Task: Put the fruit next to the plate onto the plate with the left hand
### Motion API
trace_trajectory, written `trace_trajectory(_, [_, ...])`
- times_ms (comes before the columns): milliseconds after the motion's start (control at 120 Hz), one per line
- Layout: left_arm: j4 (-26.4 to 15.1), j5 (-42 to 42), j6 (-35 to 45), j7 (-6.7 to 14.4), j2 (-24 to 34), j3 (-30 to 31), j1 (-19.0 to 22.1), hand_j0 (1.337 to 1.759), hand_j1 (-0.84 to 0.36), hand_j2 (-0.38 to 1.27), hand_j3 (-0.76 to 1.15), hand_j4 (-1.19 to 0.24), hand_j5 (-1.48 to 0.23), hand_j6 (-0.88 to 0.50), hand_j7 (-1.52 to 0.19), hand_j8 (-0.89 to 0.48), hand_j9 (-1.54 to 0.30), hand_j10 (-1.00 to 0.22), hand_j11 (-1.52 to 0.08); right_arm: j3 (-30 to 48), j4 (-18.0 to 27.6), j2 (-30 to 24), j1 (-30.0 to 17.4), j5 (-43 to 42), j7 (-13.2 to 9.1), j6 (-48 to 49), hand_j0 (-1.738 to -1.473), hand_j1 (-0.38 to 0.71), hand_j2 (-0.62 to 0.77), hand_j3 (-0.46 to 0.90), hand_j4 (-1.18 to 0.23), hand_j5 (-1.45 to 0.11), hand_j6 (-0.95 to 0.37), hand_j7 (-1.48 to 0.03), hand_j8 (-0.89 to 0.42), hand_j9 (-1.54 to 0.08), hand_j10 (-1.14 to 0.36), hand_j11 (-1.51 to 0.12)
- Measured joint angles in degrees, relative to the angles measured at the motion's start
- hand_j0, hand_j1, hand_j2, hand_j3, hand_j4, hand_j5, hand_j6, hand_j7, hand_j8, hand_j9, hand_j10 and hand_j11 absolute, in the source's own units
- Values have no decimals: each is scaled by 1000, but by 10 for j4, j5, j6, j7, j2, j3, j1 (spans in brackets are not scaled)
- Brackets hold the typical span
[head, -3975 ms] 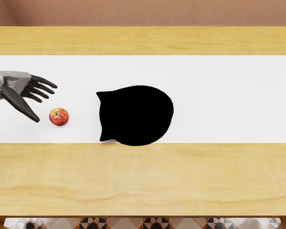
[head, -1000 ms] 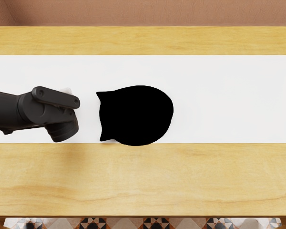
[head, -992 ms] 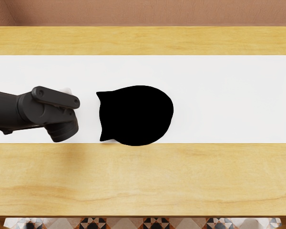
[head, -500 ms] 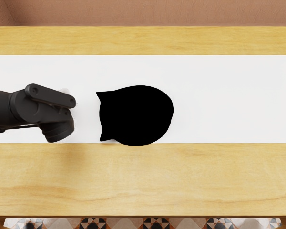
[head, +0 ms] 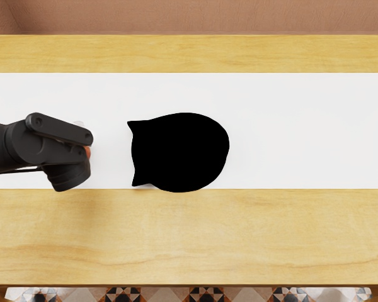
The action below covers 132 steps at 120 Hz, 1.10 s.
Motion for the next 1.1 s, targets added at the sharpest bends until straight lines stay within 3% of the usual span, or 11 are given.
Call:
trace_trajectory(83, [0, 3, 0, 0, 0, 1, 0, 1653, -323, 246, 9, -610, -814, -401, -821, -406, -822, -607, -822, 0, 0, 0, 0, 0, 0, 0, -1658, -305, -7, 0, -37, -47, -37, -47, -37, -47, -37, -47])
trace_trajectory(117, [0, 4, -1, 0, 0, 1, 0, 1652, -363, 328, 8, -579, -868, -356, -872, -368, -872, -636, -872, 0, 0, 0, 0, 0, 0, 0, -1658, -305, -7, 0, -37, -47, -37, -47, -37, -47, -37, -47])
trace_trajectory(158, [0, 4, -1, 1, -1, 1, 0, 1649, -378, 305, 7, -520, -938, -296, -929, -317, -931, -674, -930, 0, 0, 0, 0, 0, 0, 0, -1658, -305, -7, 0, -37, -47, -37, -47, -37, -47, -37, -47])
trace_trajectory(225, [0, 5, -4, 0, 0, 1, 0, 1647, -455, 442, 5, -424, -1049, -207, -1011, -231, -1003, -625, -1007, 0, 0, 0, 0, 0, 0, 0, -1658, -305, -7, 0, -37, -47, -37, -47, -37, -47, -37, -47])
trace_trajectory(350, [-1, 2, -6, 0, 15, 0, -17, 1644, -444, 403, 3, -397, -1136, -171, -1089, -206, -1086, -602, -1092, 0, 0, 0, 0, 0, 0, 0, -1658, -305, -7, 0, -37, -47, -37, -47, -37, -47, -37, -47])
trace_trajectory(483, [-12, 1, -33, 1, 45, -12, -46, 1640, -490, 464, 1, -364, -1163, -133, -1119, -166, -1131, -568, -1147, 0, 0, 0, 0, 0, 0, 0, -1658, -305, -7, 0, -37, -47, -37, -47, -37, -47, -37, -47])
trace_trajectory(700, [-17, -5, -185, 1, 114, -97, -79, 1638, -499, 458, 0, -336, -1202, -108, -1145, -146, -1155, -552, -1180, 0, 0, 0, 0, 0, 0, 0, -1658, -305, -7, 0, -37, -47, -37, -47, -37, -47, -37, -47])
trace_trajectory(858, [-16, -21, -269, 1, 119, -136, -122, 1636, -496, 464, 0, -332, -1210, -107, -1150, -145, -1161, -551, -1192, 0, 0, 0, 0, 0, 0, 0, -1658, -305, -7, 0, -37, -47, -37, -47, -37, -47, -37, -47])
trace_trajectory(1100, [-15, -50, -322, 0, 82, -167, -169, 1637, -481, 423, 0, -348, -1202, -125, -1143, -160, -1157, -562, -1193, 0, 0, 0, 0, 0, 0, 0, -1658, -305, -7, 0, -37, -47, -37, -47, -37, -47, -37, -47])
